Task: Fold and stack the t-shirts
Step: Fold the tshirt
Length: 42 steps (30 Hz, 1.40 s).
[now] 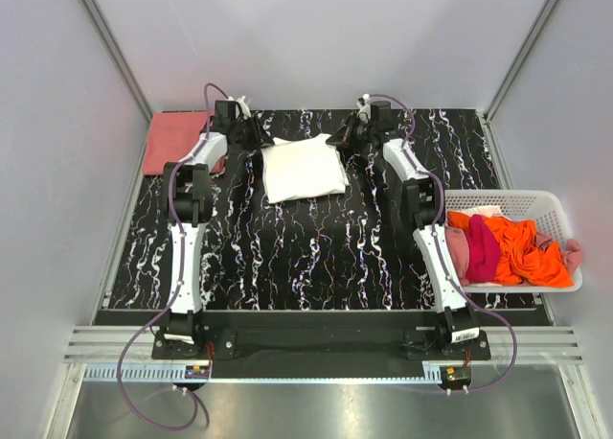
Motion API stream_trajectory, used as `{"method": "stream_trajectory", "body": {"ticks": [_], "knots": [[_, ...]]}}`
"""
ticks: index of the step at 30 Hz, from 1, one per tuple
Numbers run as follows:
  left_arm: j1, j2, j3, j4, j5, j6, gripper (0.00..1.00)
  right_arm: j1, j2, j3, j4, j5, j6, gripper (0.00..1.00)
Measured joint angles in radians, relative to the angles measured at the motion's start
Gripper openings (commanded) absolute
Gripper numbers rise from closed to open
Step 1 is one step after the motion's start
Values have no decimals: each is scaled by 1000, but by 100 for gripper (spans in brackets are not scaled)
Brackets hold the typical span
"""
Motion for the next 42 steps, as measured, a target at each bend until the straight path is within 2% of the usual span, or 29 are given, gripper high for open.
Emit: {"method": "stream_trajectory", "body": {"ticks": [7,11,14,19,23,29,34,42], "knots": [[18,-34,28,-8,28,-52,38,-13,-27,-22,21,28,35,19],[29,-174,-46,-20,39,-60,38,-19,-137,-147,18,30,47,33],[37,-343,-170,-14,42,-58,40,-21,-266,-287,17,42,43,38],[33,-632,-469,12,72,-55,44,-6,-483,-476,10,47,-4,43],[13,-743,-713,2,72,-30,46,15,-664,-671,-23,69,-104,44],[-25,-753,-934,-60,52,9,47,28,-750,-836,-95,106,-253,43],[-47,-731,-939,-63,40,32,48,28,-731,-903,-172,126,-328,46],[-58,-633,-896,-56,3,52,48,28,-716,-910,-219,130,-407,46]]}}
